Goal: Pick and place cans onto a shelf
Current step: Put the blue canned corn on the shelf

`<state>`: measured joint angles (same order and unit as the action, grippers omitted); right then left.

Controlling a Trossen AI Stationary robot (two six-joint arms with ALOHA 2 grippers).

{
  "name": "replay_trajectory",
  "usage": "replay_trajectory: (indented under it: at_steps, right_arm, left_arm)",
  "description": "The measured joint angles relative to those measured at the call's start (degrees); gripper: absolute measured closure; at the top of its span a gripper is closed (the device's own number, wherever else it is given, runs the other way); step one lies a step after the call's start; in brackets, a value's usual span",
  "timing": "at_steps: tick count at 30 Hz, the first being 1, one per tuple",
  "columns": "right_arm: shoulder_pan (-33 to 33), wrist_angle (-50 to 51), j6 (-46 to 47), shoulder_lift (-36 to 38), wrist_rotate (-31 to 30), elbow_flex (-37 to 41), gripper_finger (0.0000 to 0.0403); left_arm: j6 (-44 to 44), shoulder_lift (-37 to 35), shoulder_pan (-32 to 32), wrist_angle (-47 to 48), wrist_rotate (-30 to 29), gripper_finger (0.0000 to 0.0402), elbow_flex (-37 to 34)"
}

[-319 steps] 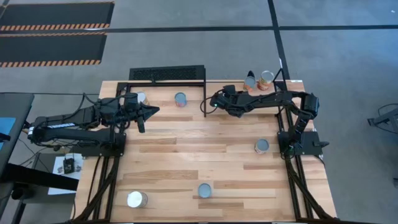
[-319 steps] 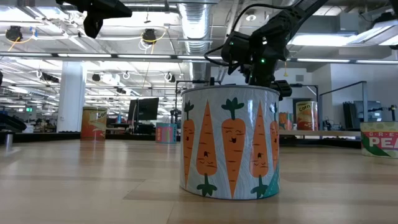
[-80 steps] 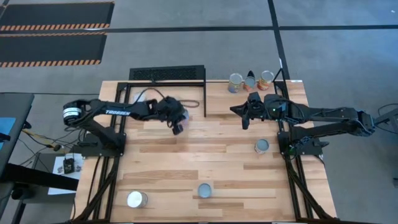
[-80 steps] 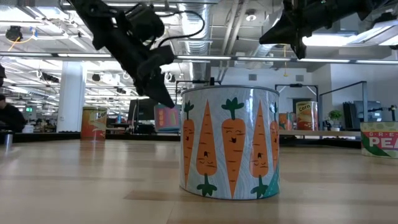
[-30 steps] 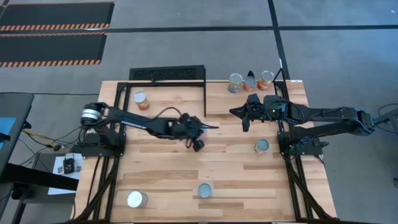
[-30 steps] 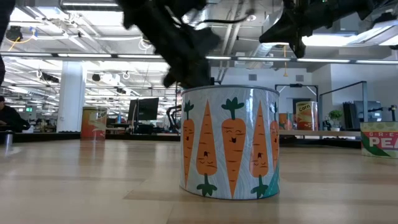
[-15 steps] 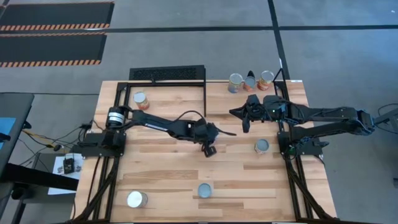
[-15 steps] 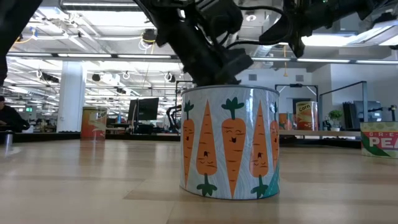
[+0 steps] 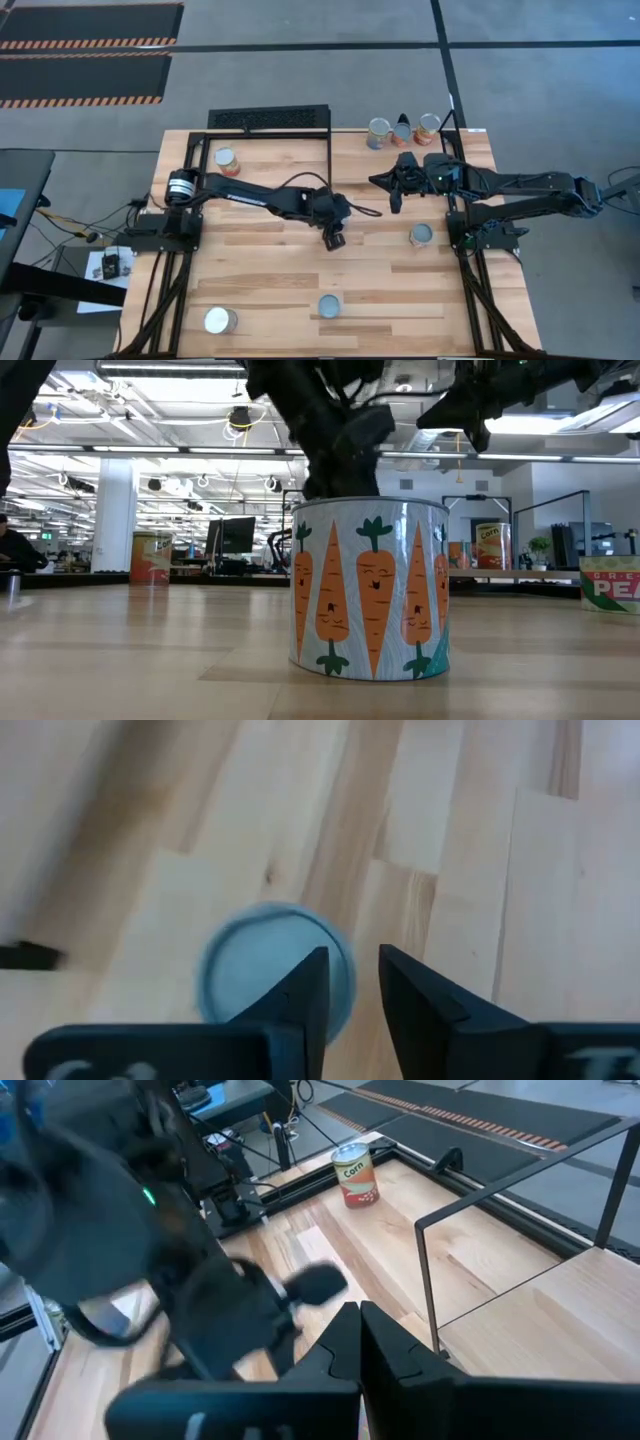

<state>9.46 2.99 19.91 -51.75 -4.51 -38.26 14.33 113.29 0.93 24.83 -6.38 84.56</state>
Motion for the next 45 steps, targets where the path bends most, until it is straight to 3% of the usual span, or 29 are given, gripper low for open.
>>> replay_trajectory:
  at_steps: [6, 10, 14, 21, 27, 31, 37, 45]
  right_arm:
    - [0.01, 0.05, -0.97, 0.02, 0.02, 0.0, 0.039]
    - [0.01, 0.01, -1.01, 0.0, 0.04, 0.0, 0.0389]
    - [-1.02, -0.17, -1.14, -1.71, -0.04, -0.02, 0.0384]
    - [-4.51, 2.02, -4.57, -10.45, -0.25, -3.86, 0.0378]
    - [-7.25, 10.57, -12.4, -21.03, -1.46, -11.86, 0.0335]
    - [-8.89, 14.65, -18.46, -27.3, -1.38, -16.44, 0.0289]
    - [-10.13, 21.25, -28.1, -36.67, -1.07, -21.7, 0.023]
    - [-12.99, 21.24, -31.58, -46.69, -0.52, -25.86, 0.0218]
  left_arm:
    - [-0.65, -5.16, 0.0, 1.26, -4.09, 0.0324, 1.04]
    - [1.43, -9.49, 0.0, 0.59, -8.52, 0.0353, -2.22]
    - [5.23, -16.11, -0.17, -6.29, -8.76, 0.0395, -11.71]
    - [12.12, -29.99, 0.07, -27.79, -7.0, 0.0401, -32.59]
    - [13.71, -39.79, -0.03, -31.08, -11.79, 0.0401, -41.36]
    - [12.72, -43.68, -1.23, -30.0, -14.99, 0.0401, -43.68]
    - [12.26, -45.75, -3.92, -28.58, -13.73, 0.0401, -45.61]
    - [10.8, -45.87, -5.93, -23.94, -10.38, 0.0401, -45.65]
